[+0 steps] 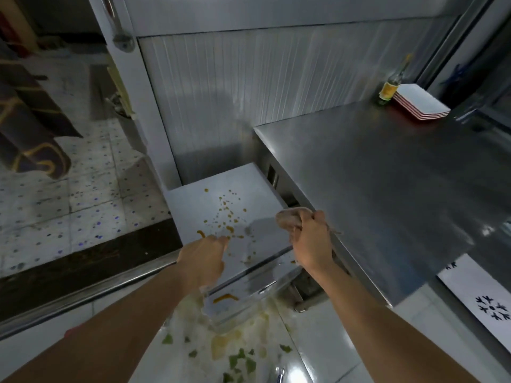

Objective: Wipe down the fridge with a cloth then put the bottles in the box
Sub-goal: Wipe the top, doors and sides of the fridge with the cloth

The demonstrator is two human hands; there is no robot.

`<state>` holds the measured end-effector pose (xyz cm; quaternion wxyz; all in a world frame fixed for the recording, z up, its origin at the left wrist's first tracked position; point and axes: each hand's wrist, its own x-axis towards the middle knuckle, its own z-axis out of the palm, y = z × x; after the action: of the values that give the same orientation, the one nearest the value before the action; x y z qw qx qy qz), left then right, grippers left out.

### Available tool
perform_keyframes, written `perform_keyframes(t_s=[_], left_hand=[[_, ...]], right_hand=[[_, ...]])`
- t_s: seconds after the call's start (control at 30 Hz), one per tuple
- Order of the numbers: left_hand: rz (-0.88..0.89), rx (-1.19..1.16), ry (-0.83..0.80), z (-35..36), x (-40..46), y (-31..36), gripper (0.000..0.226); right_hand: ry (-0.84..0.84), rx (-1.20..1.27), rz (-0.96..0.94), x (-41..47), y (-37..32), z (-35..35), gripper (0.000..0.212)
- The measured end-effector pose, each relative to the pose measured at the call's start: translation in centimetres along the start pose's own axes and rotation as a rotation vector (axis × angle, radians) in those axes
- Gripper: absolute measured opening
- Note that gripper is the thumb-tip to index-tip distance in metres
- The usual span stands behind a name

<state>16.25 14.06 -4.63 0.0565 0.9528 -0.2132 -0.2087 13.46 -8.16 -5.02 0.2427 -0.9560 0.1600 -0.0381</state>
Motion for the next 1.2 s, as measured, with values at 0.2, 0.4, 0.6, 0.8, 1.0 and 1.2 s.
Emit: perform_keyframes(t_s=[0.2,0.4,0.6,0.8,1.0,1.2], left_hand=[[0.019,-0.017,0.054,2.2,5.1,-1.8,0.035],[-0.017,-0.039,0.131,3.9,10.6,-1.7,0.039],[-0.126,0.034,0.218,3.7,16.6,-3.7,0.061],[-0.14,0.073,0.288,3.3,20.9,-6.5,0.054],[-0.034,0.014,0.463,4.3,21.6,-7.5,0.04],[-0.043,-0.001,0.511,4.2,22.2,-7.8,0.03]], right_hand=[[0.012,-0.24,-0.087,4.8,0.2,5.3,0.051],[-0.064,-0.244,-0.166,6.3,3.1,10.3,0.062],[-0.143,-0.393,-0.194,8.8,4.9,14.1,0.059],[-0.174,-0.311,-0.184,15.9,4.4,15.9,0.055],[-0.186,-0.319,-0.194,23.3,0.9,18.1,0.055],[-0.207,-0.316,-0.237,25.7,-0.7,18.1,0.053]])
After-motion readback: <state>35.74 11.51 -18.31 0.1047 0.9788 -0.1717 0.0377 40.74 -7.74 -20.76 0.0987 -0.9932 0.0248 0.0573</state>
